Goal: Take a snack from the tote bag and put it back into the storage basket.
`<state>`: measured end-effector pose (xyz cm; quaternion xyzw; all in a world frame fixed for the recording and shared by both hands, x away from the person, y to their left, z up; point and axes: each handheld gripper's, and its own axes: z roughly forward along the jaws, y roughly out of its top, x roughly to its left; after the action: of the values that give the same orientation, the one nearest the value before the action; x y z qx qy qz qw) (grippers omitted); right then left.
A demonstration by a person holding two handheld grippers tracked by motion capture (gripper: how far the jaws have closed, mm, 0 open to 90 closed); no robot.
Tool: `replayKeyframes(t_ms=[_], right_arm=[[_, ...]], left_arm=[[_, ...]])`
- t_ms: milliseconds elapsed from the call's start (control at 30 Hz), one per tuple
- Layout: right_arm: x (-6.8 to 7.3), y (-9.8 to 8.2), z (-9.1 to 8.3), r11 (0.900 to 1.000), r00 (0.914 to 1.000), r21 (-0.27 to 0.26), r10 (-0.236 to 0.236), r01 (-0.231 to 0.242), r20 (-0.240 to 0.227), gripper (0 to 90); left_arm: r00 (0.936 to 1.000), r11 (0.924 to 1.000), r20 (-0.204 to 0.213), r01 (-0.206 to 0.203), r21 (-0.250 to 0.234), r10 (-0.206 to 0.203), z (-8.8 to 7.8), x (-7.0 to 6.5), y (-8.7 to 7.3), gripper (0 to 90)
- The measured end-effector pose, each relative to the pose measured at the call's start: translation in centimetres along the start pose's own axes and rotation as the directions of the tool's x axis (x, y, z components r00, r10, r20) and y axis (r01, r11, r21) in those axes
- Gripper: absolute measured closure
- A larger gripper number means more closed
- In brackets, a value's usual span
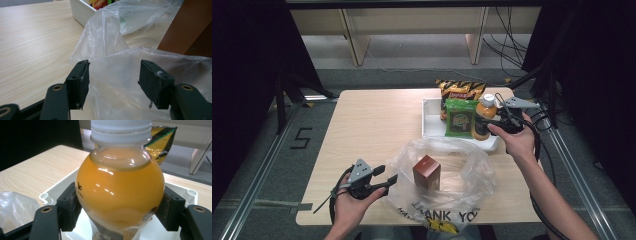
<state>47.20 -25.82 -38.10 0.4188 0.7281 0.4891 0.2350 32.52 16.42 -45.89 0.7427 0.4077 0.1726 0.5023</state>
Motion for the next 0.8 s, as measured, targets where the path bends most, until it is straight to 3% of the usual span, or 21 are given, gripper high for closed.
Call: replayKeyframes(t_ms=[100,233,300,367,400,433,533,600,633,700,767,800], right_arm=[[-0.3,-0.3,0.3,1.000,0.9996,-0.005,-0.022,0.022,0.015,31.9],[-0.4,-0.5,0.5,1.000,0.9998,0.020,0.011,-0.011,0.018,31.9],[-0.7,-0.6,0.8,1.000,0.9997,0.003,-0.004,0.003,0.024,31.9],[-1.0,-0.7,0.9,1.000,0.9994,0.004,-0.017,0.017,0.031,31.9],[-1.0,-0.8,0.8,1.000,0.9996,0.020,-0.001,0.000,0.029,31.9],[-1.3,-0.9,1.0,1.000,0.9992,0.018,-0.019,0.018,0.035,31.9],[-1.1,-1.0,1.1,0.999,0.9988,0.020,0.029,-0.030,0.039,31.9],[-1.4,-1.1,1.2,1.000,0.9991,0.021,0.011,-0.012,0.041,31.9],[-1.3,-1.1,1.3,0.999,0.9986,0.027,0.032,-0.033,0.042,31.9],[-1.6,-1.2,1.4,1.000,0.9986,0.030,0.000,-0.001,0.053,31.9],[-1.5,-1.2,1.4,0.998,0.9980,0.042,0.040,-0.042,0.050,31.9],[-1.7,-1.3,1.4,0.999,0.9982,0.045,0.021,-0.024,0.056,31.9]], left_arm=[[1.0000,1.0000,-0.001,0.001,-0.001,-0.001,0.0,0.0,0.0,41.0],[1.0000,1.0000,-0.001,0.001,-0.002,-0.001,0.0,0.0,0.0,40.9],[1.0000,1.0000,0.000,0.001,-0.001,-0.001,0.0,0.0,0.0,40.9],[1.0000,1.0000,0.000,0.002,-0.001,-0.002,0.0,0.0,0.0,41.0],[1.0000,1.0000,0.000,0.001,-0.002,-0.001,0.0,0.0,0.0,41.0],[1.0000,1.0000,0.000,0.002,-0.002,-0.002,0.0,0.0,0.0,41.0],[1.0000,1.0000,0.000,-0.004,-0.002,0.004,-0.1,0.0,0.0,40.9],[1.0000,1.0000,0.000,0.001,-0.001,-0.001,0.0,0.0,0.0,41.0],[1.0000,1.0000,-0.001,0.003,-0.003,-0.003,0.0,0.0,0.0,41.0],[1.0000,1.0000,0.000,0.004,-0.002,-0.004,0.0,0.0,-0.1,40.9],[1.0000,1.0000,0.000,0.003,-0.003,-0.003,0.0,0.0,0.0,41.0],[1.0000,1.0000,-0.001,-0.001,-0.002,0.001,0.0,0.0,0.0,41.0]])
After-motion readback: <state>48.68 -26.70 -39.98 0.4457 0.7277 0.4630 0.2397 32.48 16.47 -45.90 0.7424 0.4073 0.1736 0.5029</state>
